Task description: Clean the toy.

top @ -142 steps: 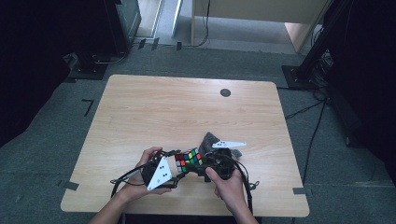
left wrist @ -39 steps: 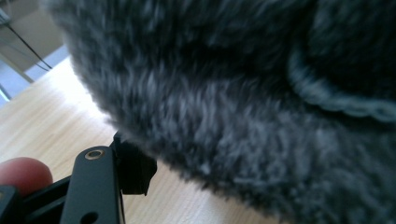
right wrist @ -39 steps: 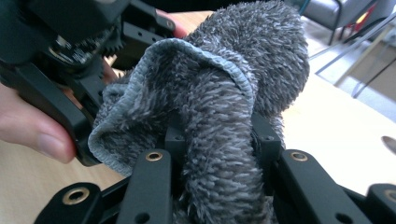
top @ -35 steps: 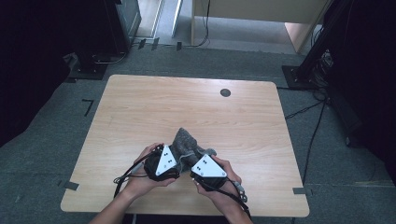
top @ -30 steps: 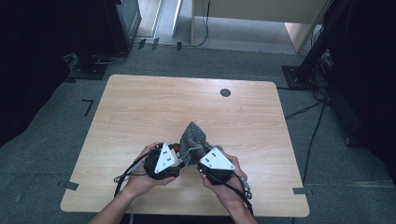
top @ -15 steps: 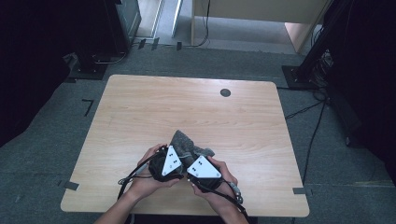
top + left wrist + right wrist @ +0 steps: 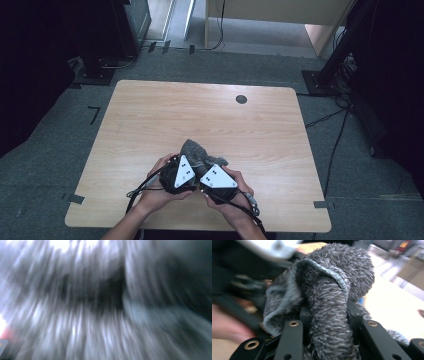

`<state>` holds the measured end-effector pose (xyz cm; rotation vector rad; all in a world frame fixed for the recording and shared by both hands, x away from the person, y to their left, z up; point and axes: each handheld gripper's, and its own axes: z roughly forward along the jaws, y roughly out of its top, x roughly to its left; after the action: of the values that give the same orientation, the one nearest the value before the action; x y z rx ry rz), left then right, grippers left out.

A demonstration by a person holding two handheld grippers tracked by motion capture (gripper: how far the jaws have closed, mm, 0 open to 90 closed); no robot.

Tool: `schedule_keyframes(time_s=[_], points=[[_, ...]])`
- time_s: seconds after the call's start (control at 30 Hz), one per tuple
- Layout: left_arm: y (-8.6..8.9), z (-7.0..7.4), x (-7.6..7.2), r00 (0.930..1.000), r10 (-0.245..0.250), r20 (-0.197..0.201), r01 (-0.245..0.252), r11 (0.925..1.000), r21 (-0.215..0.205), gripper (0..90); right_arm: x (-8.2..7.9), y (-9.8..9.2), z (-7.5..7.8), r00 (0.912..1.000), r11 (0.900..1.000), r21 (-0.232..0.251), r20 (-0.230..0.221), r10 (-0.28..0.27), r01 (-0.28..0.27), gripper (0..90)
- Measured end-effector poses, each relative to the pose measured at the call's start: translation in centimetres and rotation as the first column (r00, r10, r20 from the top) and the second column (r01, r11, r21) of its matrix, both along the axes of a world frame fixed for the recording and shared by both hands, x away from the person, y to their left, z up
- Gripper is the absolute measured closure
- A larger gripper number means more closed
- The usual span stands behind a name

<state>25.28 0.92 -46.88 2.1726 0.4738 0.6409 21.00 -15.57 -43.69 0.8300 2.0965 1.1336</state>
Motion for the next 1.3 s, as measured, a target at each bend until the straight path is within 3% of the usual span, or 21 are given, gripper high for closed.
schedule_keyframes(time_s=[0.07,0.13,0.17,0.23,0.33,0.4,0.43,0.57,0.63,0.67,0.8,0.9,0.93,1.07,1.2,1.3], points=[[-0.1,-0.2,0.1,1.0,0.0,-0.006,0.0,1.0,0.0,33.8,0.5,-1.0,0.0,0.9988,0.999,0.006,0.0,-0.049,0.049,67.4],[0.0,-0.3,0.2,1.0,0.0,-0.008,0.0,1.0,0.001,33.8,0.7,-1.8,0.3,0.9977,0.996,0.065,-0.025,-0.063,0.065,67.3],[0.0,-0.3,0.3,1.0,-0.002,-0.008,0.002,1.0,-0.001,33.8,0.4,-1.6,0.7,0.9997,0.996,0.091,-0.023,-0.008,0.01,67.2],[0.0,-0.2,0.3,0.9999,-0.007,-0.01,0.007,1.0,0.0,33.8,0.2,-1.3,0.7,0.9996,0.996,0.088,-0.02,0.02,-0.018,67.1],[-0.1,-0.2,0.0,0.9999,-0.015,0.004,0.015,0.9999,-0.007,33.8,-0.4,0.3,0.2,0.9961,0.996,0.02,-0.013,0.087,-0.087,67.0],[-0.1,-0.1,-0.1,0.9998,-0.018,0.008,0.018,0.9997,-0.013,33.8,-0.3,0.5,-0.3,0.9972,0.997,-0.01,-0.003,0.075,-0.075,67.0],[0.0,0.0,0.0,0.9998,-0.02,0.007,0.02,0.9997,-0.015,33.8,0.2,-0.2,-0.2,0.9985,0.998,0.035,-0.02,0.051,-0.051,67.2],[0.4,-0.1,0.3,0.9997,-0.023,0.0,0.023,0.9993,-0.03,33.8,0.9,-1.5,0.1,0.9999,0.999,0.043,-0.012,-0.009,0.009,67.2],[0.7,-0.1,0.4,0.9997,-0.023,-0.003,0.023,0.9988,-0.044,33.8,1.4,-2.9,0.5,0.9989,0.995,0.087,-0.023,-0.042,0.043,67.1],[0.8,0.0,0.5,0.9997,-0.024,-0.002,0.023,0.9983,-0.053,33.8,1.4,-2.9,0.5,0.9989,0.995,0.087,-0.023,-0.042,0.043,67.1],[1.5,0.9,0.1,0.9987,-0.037,0.035,0.041,0.9932,-0.109,33.8,1.7,-4.8,1.4,0.9978,0.981,0.187,-0.043,-0.051,0.058,67.1],[1.7,1.5,-0.3,0.9963,-0.046,0.073,0.055,0.9903,-0.128,33.8,2.2,-5.1,1.4,0.9959,0.956,0.292,-0.085,0.029,-0.003,67.1],[1.8,1.5,-0.5,0.9958,-0.045,0.08,0.055,0.9903,-0.128,33.8,2.2,-5.1,1.4,0.9959,0.956,0.292,-0.085,0.029,-0.003,67.1],[2.4,1.7,-0.8,0.9933,-0.066,0.094,0.08,0.9858,-0.148,33.8,2.0,-5.3,1.4,0.9932,0.936,0.353,-0.104,0.053,-0.013,67.0],[2.6,2.0,-1.2,0.9896,-0.077,0.121,0.096,0.9836,-0.153,33.8,2.0,-5.4,1.3,0.9938,0.935,0.353,-0.099,0.051,-0.013,66.5],[2.6,2.3,-1.4,0.9881,-0.087,0.126,0.109,0.9791,-0.172,33.8,2.0,-6.0,1.1,0.9918,0.925,0.38,-0.119,0.046,0.003,66.5]])
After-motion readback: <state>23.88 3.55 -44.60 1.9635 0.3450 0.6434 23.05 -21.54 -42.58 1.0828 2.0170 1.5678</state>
